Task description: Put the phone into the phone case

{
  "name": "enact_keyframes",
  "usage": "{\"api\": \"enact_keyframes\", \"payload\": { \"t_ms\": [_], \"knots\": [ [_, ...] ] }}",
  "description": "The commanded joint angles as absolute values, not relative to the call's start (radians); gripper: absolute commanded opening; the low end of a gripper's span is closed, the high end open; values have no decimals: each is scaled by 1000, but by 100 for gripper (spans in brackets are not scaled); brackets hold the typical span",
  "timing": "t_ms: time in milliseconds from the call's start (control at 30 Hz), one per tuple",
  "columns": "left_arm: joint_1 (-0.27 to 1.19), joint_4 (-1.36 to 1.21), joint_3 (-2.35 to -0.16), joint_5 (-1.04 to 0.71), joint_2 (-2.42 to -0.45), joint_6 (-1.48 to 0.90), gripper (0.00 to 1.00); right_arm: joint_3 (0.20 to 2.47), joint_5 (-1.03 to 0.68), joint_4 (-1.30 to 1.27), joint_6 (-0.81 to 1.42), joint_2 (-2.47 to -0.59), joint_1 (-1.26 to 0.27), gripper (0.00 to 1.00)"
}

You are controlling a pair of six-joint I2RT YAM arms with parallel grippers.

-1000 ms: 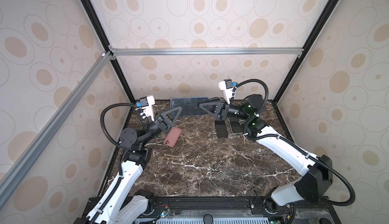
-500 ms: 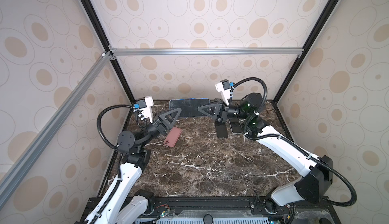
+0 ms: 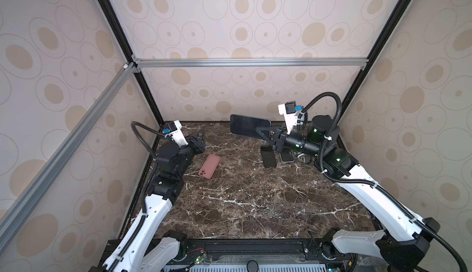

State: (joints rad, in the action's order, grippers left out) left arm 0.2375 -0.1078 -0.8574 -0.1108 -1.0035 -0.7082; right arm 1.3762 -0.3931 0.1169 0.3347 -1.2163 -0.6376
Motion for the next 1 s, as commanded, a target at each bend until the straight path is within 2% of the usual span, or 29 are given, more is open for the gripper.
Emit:
{"api": "enact_keyframes", "payload": {
  "t_ms": [0,67,133,333,633,967],
  "knots": [
    [238,19,-845,-49,-1154,-640,29,1400,-260,220,216,-1174,-637,0],
    [238,-11,-836,-73,-1256,-633,23,1402,-249,251,202,-1161,-637,0],
    [238,-27,-843,-81,-1347,-638,23,1399,-252,263,198,-1149,-636,0],
    [238,-31,-901,-116,-1571,-618,33,1371,-247,273,203,-1106,-636,0],
    [239,15,-1036,-194,-1799,-559,36,1337,-230,285,200,-1085,-636,0],
    [257,84,-1153,-238,-1933,-489,37,1344,-232,298,184,-1082,-636,0]
  ]
}}
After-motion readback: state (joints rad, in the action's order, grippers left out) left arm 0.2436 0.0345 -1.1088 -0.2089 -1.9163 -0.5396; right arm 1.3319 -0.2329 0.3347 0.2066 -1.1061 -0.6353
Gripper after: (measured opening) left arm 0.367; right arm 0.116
